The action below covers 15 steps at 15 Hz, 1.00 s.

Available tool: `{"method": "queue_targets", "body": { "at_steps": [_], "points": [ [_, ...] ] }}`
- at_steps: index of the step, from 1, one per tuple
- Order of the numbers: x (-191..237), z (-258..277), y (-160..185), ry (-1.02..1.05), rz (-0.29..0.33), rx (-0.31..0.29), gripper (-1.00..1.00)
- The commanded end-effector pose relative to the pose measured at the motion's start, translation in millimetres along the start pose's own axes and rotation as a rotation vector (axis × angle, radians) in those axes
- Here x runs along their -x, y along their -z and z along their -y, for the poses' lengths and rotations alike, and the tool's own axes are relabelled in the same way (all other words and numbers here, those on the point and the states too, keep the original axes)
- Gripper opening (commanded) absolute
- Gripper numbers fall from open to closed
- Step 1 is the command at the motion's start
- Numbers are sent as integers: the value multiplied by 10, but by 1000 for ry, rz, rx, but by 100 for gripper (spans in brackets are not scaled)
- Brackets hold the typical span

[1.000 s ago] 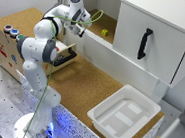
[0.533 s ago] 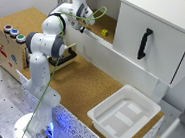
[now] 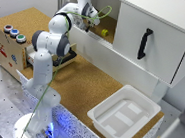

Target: Place the purple object inside the left cabinet

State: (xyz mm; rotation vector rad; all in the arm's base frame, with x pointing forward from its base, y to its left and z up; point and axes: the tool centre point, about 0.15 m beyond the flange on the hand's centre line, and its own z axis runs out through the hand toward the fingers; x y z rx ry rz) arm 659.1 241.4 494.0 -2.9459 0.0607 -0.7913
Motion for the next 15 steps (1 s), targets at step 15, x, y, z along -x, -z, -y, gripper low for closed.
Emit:
{"method": "queue_targets", "body": {
  "at_steps": [15],
  "points": [
    [1598, 456, 1166, -13, 166, 70, 100]
  ]
}}
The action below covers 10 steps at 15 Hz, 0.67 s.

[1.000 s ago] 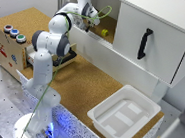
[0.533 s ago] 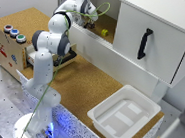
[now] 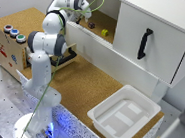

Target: Place the purple object inside the left cabinet

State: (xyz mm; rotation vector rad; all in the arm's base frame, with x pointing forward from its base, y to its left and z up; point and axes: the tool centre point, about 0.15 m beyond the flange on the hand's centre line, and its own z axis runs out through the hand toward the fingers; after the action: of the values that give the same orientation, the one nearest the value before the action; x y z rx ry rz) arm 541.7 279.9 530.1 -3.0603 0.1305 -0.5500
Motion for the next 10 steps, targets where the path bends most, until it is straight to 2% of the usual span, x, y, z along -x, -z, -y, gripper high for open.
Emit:
{"method": "queue_targets", "body": {
  "at_steps": [1, 2, 4, 5, 7, 9, 10],
  "points": [
    [910, 42, 173, 45, 19, -5, 100],
    [1022, 75, 188, 78, 25, -4, 100],
    [1269, 212, 187, 176, 65, -77, 100],
    [1369, 280, 207, 218, 61, -100, 100],
    [1622, 466, 254, 321, 76, -167, 100],
    [1863, 665, 357, 426, 87, -267, 100],
    [1989, 775, 423, 497, 102, -293, 100]
  ]
}}
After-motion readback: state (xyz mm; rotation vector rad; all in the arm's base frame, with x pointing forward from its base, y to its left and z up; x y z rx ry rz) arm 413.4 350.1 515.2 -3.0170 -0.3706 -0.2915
